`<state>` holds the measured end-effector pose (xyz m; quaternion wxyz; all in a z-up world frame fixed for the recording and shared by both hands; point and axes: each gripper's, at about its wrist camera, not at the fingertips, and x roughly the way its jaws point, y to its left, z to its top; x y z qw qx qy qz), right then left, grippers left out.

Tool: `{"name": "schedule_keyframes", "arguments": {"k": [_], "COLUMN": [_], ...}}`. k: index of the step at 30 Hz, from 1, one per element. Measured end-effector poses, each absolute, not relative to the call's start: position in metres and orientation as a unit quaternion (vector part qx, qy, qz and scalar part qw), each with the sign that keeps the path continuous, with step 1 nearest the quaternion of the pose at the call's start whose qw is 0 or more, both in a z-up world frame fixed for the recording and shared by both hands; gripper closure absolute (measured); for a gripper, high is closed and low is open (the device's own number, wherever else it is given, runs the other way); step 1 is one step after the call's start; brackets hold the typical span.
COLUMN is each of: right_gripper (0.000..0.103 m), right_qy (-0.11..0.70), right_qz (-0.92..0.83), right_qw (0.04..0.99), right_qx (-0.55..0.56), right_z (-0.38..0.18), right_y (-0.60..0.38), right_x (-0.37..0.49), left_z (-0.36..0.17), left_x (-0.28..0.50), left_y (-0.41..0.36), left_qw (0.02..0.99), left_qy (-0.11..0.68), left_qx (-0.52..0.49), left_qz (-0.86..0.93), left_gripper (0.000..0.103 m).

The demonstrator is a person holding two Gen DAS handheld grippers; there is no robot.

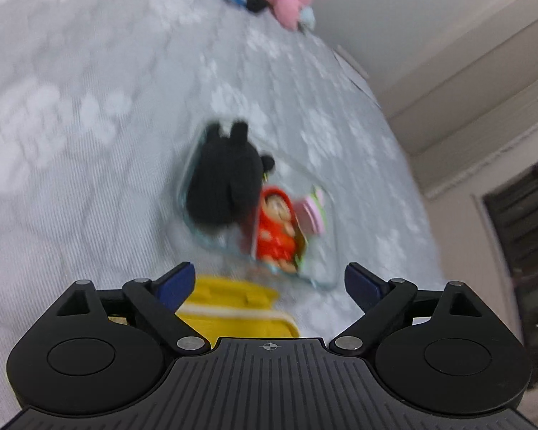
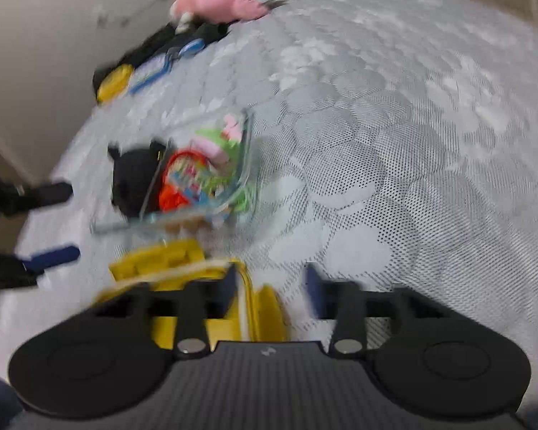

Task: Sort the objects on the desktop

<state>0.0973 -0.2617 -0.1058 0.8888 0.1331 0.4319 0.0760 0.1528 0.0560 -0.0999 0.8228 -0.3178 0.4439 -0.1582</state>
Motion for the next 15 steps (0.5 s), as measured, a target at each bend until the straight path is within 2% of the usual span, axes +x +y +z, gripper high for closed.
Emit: {"name": "schedule_keyframes", "arguments": {"k": [5, 11, 15], "right_gripper": [0.072, 0.072, 0.072], "right_qy": [0.362, 0.393, 0.415], "right_qz": [0.08, 0.112, 0.115], "right_qw": [0.929, 0.913, 0.902], "right_qx": [0.018, -0.016, -0.017], "right_z": [-0.063, -0.045, -0.057], "right_y": [-0.231, -0.191, -0.17], "right_x": [0.095, 0.15, 0.177], "left_z": [-0.108, -0.116, -0.12], "left_x": [0.168, 0.169, 0.168], "left_y": [0.06, 0.046, 0.055], "left_qw": [0.8, 0.786, 0.786], "left_qy": [0.487, 0.534, 0.534], "left_qx": [-0.287, -0.199, -0.212], "left_qz": [-0.202, -0.238, -0.226], "left_gripper": [0.004, 0.004, 0.003]}}
